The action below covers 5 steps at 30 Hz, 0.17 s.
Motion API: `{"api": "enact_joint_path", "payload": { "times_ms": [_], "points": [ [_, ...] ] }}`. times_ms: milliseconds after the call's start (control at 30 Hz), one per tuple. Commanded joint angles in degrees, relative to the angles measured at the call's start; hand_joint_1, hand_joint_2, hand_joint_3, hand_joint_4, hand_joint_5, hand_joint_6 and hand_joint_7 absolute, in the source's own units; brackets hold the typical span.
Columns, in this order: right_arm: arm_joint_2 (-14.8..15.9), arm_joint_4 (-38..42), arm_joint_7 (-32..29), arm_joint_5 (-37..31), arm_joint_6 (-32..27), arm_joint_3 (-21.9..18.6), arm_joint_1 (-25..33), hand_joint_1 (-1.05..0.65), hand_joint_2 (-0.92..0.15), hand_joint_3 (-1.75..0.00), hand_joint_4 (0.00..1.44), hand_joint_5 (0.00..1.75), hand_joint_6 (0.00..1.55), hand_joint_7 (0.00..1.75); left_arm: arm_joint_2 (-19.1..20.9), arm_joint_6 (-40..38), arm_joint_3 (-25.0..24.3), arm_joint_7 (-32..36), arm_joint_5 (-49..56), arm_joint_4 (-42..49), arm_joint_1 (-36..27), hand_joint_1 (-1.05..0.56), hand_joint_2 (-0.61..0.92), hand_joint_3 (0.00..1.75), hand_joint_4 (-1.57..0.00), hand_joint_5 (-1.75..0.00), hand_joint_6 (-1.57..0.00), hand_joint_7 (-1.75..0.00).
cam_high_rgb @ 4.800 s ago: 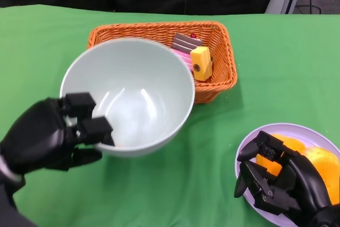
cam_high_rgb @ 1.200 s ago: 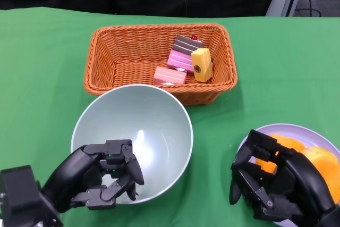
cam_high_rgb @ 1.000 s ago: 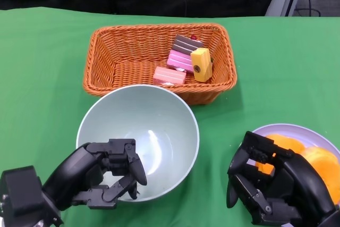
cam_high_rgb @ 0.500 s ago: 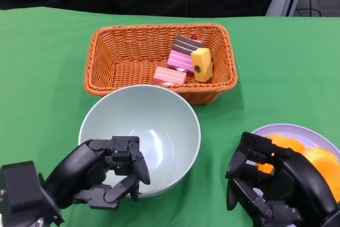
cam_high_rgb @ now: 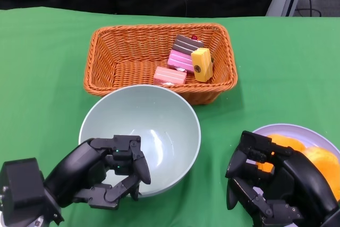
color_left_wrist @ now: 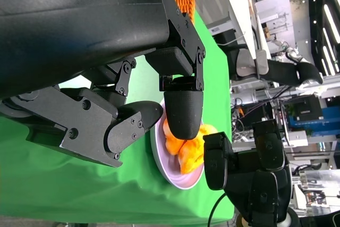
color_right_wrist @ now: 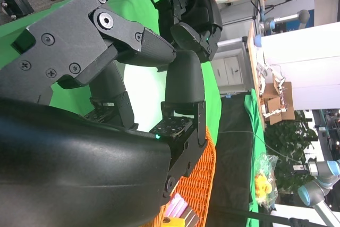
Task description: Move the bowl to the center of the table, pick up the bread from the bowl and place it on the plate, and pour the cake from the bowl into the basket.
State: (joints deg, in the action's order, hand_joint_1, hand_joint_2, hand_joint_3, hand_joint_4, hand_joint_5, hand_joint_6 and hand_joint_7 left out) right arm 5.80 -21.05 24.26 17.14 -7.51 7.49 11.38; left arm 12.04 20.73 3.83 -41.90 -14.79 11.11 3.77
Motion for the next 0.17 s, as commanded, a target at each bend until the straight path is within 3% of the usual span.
{"api": "enact_joint_path", "payload": {
  "times_ms": [33,167],
  "points": [
    [0.7,-0.3,0.0,0.4,0.1,-0.3,-0.2,-0.29,-0.53,-1.01,0.69,1.75,0.65,1.48,1.0,-0.5,-0.7,0.2,-0.1,-0.3,-0.7,-0.11,0.66,0.92,-0.70,-1.68,-0.70,-1.35],
    [1.0,-0.7,0.0,0.6,-0.9,-0.3,-0.3,-0.31,-0.53,-1.00,0.69,1.75,0.65,1.48,0.9,-0.2,-0.6,0.1,0.0,-0.3,-0.7,-0.10,0.67,0.92,-0.70,-1.68,-0.70,-1.35]
  ]
}}
